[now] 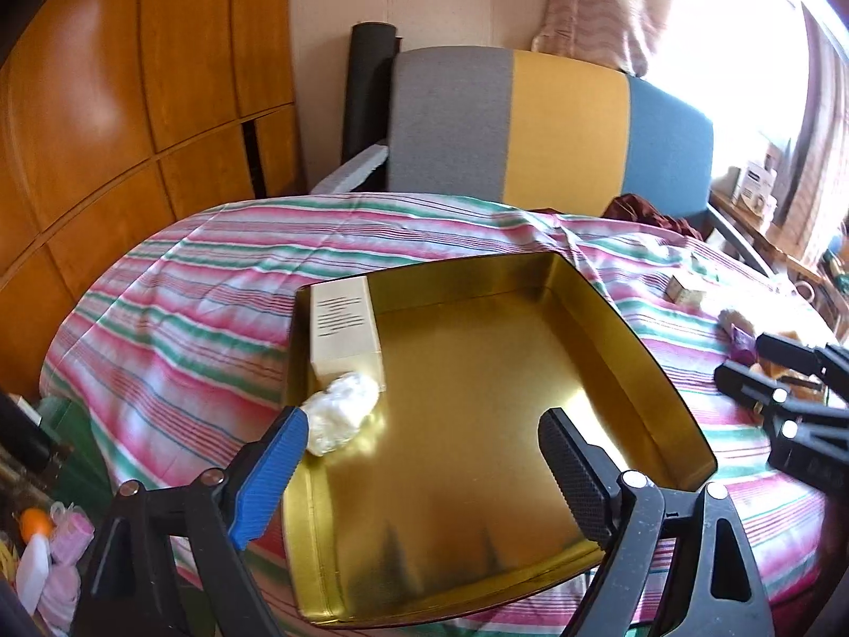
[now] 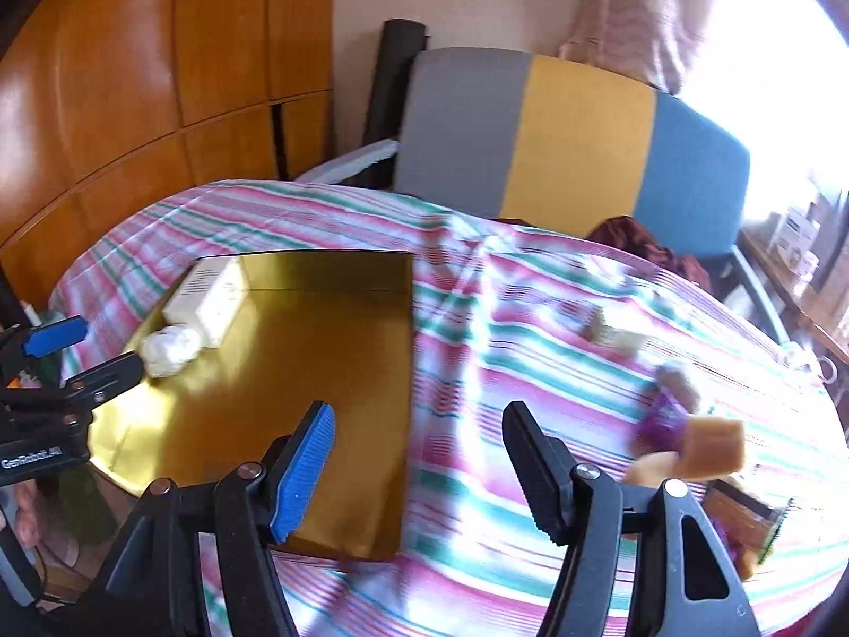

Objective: Organize objects
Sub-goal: 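Move the left tool back to the pile toward the small green carton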

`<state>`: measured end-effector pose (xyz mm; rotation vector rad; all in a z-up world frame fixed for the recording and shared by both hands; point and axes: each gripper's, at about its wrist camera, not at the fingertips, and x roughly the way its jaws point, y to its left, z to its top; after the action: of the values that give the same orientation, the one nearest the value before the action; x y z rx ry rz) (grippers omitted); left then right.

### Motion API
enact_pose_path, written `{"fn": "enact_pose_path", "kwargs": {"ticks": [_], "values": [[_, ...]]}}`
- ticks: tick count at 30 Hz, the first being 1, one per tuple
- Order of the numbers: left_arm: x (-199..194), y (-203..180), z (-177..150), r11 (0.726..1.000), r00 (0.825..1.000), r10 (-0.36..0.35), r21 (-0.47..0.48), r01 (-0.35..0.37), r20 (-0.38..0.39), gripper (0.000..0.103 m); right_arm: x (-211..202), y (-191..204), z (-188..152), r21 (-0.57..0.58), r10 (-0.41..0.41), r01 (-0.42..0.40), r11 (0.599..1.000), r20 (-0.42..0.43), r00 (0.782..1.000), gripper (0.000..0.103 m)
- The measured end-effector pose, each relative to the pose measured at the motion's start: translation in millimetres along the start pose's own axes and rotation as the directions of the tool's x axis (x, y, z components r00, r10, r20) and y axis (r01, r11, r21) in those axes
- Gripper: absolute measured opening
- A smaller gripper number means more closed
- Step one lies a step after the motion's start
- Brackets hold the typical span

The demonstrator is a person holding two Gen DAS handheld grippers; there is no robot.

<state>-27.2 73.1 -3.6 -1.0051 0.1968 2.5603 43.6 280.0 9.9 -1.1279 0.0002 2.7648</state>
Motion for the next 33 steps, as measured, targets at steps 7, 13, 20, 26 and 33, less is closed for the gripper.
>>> {"fn": "enact_pose_path", "kwargs": {"ticks": [7,13,20,26,33], "values": [[4.9,-24.1,7.0,0.998,0.999,-0.037,0.055,0.037,-0.005,0.090,-11.7,-79.5,-0.2,0.087,-0.152,0.150,0.985,0.019,0.988,0.067],[9.8,-47.3,20.4,0.992,0.995,-0.098,0.082,0.099,-0.014,0.090,-19.8,-171.0,-10.9,0.261,-0.333,0.313,0.913,0.037,0.942,0.068],[23.2,-90.8,45.2,0.977,0.985,-0.166,0.127,0.171,-0.053,0.090,-26.1,-252.7,-46.1,0.554,-0.388,0.335,0.762,-0.024,0.921,0.072],[40.3,-139.7,69.0,0.952,0.968,-0.238,0.175,0.250,-0.084,0.090,-30.2,-279.3,-62.9,0.682,-0.353,0.300,0.667,-0.066,0.933,0.072],[77.0,-202.8,98.7,0.925,0.943,-0.293,0.202,0.321,-0.157,0.090,-29.3,-277.3,-62.3,0.695,-0.300,0.249,0.675,-0.050,0.953,0.072]]}}
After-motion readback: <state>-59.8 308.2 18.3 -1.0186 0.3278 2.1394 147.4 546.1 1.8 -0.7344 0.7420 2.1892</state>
